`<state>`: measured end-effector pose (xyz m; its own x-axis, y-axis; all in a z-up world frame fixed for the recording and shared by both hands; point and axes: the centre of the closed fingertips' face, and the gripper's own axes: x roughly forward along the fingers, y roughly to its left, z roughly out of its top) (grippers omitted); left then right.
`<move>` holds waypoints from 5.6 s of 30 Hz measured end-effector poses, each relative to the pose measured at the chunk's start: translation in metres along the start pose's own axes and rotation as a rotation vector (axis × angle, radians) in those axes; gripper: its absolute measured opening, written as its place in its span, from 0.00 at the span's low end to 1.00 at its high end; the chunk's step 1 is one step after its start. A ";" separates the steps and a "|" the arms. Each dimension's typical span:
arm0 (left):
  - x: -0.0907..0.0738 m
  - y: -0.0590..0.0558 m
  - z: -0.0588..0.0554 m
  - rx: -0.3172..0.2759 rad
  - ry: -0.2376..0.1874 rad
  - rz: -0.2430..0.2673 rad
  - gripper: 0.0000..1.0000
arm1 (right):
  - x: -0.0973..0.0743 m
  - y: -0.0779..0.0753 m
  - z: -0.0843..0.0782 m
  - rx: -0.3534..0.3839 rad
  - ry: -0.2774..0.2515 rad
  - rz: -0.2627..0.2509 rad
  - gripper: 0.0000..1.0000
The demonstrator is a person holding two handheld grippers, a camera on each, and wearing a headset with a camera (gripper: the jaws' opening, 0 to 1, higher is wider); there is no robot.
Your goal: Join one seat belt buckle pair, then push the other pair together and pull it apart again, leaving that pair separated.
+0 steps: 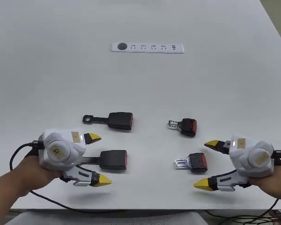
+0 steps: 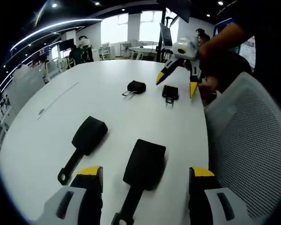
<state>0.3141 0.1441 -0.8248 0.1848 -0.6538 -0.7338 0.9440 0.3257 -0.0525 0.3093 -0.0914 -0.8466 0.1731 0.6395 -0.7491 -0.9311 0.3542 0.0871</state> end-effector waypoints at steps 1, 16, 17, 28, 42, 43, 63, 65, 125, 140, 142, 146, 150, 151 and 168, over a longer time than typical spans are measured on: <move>0.002 0.000 -0.001 0.002 0.004 -0.006 0.76 | 0.000 -0.001 0.000 -0.006 0.002 0.008 0.78; 0.028 -0.002 -0.016 0.105 0.123 -0.112 0.61 | 0.003 -0.008 -0.009 -0.132 0.074 0.152 0.64; 0.028 -0.002 -0.016 0.111 0.124 -0.110 0.61 | 0.003 -0.005 -0.009 -0.138 0.078 0.164 0.63; 0.026 0.004 -0.019 0.198 0.156 -0.118 0.40 | 0.006 0.001 -0.007 -0.235 0.087 0.170 0.41; 0.026 0.003 -0.021 0.291 0.192 -0.184 0.34 | 0.008 0.003 -0.005 -0.141 -0.052 0.109 0.35; 0.026 0.003 -0.021 0.292 0.195 -0.187 0.34 | 0.008 0.003 -0.005 -0.143 -0.052 0.110 0.35; 0.025 0.005 -0.021 0.249 0.218 -0.173 0.34 | 0.037 0.026 0.025 -0.105 -0.145 0.133 0.35; 0.025 0.005 -0.021 0.249 0.220 -0.172 0.34 | 0.041 0.027 0.030 -0.105 -0.154 0.135 0.35; 0.026 0.000 -0.020 0.314 0.240 -0.187 0.33 | 0.114 0.060 0.112 -0.086 -0.144 0.156 0.34; 0.025 -0.001 -0.020 0.321 0.203 -0.208 0.33 | 0.116 0.060 0.112 -0.108 -0.140 0.163 0.34; 0.024 -0.001 -0.021 0.311 0.194 -0.207 0.33 | 0.115 0.060 0.111 -0.131 -0.134 0.163 0.34; 0.024 -0.001 -0.021 0.286 0.164 -0.199 0.33 | 0.115 0.059 0.110 -0.153 -0.126 0.160 0.34; 0.024 0.000 -0.021 0.271 0.141 -0.196 0.33 | 0.115 0.058 0.109 -0.142 -0.140 0.158 0.34; 0.024 0.000 -0.022 0.269 0.135 -0.194 0.33 | 0.115 0.058 0.109 -0.141 -0.142 0.159 0.34; 0.025 0.000 -0.021 0.265 0.089 -0.217 0.32 | 0.114 0.059 0.109 -0.169 -0.176 0.167 0.33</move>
<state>0.3128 0.1425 -0.8571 -0.0417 -0.6221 -0.7818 0.9989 -0.0110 -0.0445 0.3091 0.0766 -0.8554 0.0522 0.7929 -0.6071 -0.9891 0.1250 0.0782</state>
